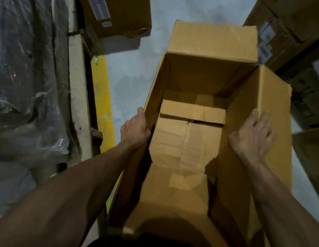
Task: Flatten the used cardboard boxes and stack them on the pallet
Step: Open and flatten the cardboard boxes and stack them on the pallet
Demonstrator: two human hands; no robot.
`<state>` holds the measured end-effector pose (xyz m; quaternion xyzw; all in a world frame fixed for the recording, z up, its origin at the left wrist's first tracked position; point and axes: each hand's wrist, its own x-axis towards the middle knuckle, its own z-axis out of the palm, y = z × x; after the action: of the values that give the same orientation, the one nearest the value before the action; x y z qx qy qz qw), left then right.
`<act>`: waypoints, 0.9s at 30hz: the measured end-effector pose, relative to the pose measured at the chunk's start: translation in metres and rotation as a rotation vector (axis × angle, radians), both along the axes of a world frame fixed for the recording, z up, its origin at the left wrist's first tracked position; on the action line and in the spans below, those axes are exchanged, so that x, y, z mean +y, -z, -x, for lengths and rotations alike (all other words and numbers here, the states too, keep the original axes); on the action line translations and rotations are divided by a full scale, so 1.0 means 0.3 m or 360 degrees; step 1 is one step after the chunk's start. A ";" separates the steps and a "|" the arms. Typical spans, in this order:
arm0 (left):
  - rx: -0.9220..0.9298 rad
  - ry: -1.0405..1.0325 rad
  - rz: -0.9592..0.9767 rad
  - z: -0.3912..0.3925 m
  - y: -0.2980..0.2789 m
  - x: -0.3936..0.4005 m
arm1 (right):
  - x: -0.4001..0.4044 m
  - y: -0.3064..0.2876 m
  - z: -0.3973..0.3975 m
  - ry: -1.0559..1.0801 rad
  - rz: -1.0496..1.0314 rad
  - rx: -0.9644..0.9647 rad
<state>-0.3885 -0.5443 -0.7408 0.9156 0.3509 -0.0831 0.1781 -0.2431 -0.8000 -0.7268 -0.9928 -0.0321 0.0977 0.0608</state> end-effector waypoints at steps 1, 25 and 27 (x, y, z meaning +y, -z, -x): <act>-0.0012 0.0004 -0.0010 0.002 0.000 -0.001 | -0.042 0.008 0.042 0.0090 -0.0057 0.0023; -0.0018 -0.0333 0.0330 0.289 -0.071 -0.083 | -0.253 -0.118 0.392 0.0428 -0.0479 0.0572; -0.0073 -0.0340 0.0348 0.274 -0.123 -0.071 | -0.268 -0.165 0.386 0.0405 -0.0519 0.0528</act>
<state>-0.4707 -0.5655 -0.7041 0.8498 0.4309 -0.0804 0.2927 -0.3588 -0.8805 -0.6774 -0.9364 0.0881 0.2441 0.2361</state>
